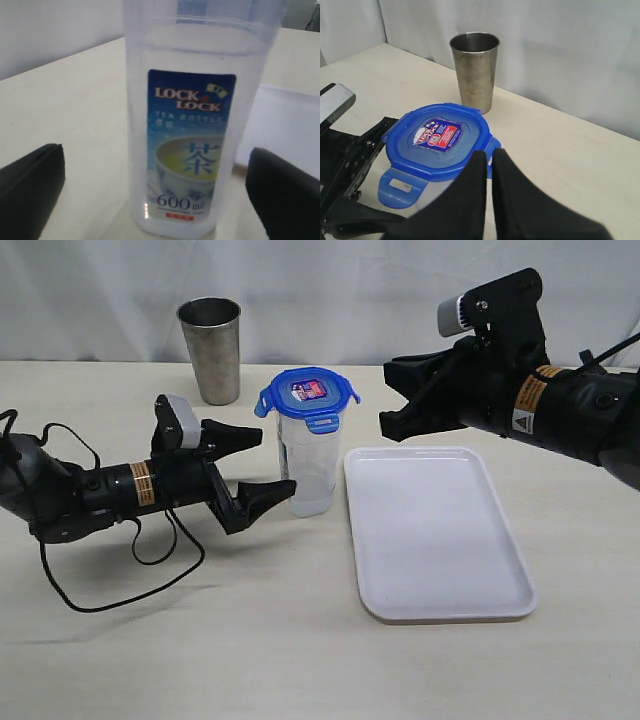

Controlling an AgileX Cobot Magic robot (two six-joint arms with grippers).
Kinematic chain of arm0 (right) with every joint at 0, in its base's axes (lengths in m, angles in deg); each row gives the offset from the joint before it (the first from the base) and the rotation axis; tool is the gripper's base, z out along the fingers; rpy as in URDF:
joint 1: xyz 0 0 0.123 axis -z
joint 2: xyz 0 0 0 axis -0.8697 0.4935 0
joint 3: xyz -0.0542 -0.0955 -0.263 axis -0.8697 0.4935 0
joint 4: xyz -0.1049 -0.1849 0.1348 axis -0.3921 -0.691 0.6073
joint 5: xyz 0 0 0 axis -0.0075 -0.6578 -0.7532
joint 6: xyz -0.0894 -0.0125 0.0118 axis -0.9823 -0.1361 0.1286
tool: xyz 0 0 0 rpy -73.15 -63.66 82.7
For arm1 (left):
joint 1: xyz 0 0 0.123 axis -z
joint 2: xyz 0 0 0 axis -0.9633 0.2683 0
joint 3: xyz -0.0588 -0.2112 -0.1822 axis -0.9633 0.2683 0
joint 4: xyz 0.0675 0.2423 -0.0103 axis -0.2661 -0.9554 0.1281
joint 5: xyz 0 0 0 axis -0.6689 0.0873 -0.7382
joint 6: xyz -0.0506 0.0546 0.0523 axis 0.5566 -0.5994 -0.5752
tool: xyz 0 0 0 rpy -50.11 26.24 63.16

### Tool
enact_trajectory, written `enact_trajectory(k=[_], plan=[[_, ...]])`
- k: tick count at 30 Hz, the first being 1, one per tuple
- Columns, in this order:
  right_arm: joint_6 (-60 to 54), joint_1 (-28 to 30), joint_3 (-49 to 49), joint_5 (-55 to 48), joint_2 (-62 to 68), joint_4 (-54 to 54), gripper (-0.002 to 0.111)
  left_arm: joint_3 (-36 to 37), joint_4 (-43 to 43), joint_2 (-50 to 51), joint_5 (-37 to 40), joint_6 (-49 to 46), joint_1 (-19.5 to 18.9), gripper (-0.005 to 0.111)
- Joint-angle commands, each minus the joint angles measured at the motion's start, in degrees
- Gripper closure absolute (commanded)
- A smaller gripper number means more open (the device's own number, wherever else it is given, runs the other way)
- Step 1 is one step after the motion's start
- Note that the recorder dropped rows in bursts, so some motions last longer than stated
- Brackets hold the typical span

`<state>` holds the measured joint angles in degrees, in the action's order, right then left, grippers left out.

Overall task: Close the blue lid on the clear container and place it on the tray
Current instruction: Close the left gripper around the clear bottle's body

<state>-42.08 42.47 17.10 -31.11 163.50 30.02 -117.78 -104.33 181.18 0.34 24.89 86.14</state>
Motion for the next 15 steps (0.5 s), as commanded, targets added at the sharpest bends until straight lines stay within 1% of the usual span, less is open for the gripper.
enact_trajectory(k=[1,6,12,15], plan=[[0.77,-0.02,0.24,-0.05,-0.56,-0.09,0.104,-1.26,-0.02,0.15,-0.85,-0.51,1.89,0.015],[1.01,-0.02,0.24,-0.05,-0.56,-0.09,0.104,-3.58,0.19,0.77,-0.85,-0.1,3.29,0.015],[1.01,-0.14,0.24,-0.05,-0.56,-0.09,0.104,-3.58,3.46,0.87,-0.85,-2.22,4.31,0.015],[1.14,-0.14,0.24,-0.05,-0.56,-0.09,0.104,-4.13,2.8,0.87,-0.85,-2.52,4.66,0.015]])
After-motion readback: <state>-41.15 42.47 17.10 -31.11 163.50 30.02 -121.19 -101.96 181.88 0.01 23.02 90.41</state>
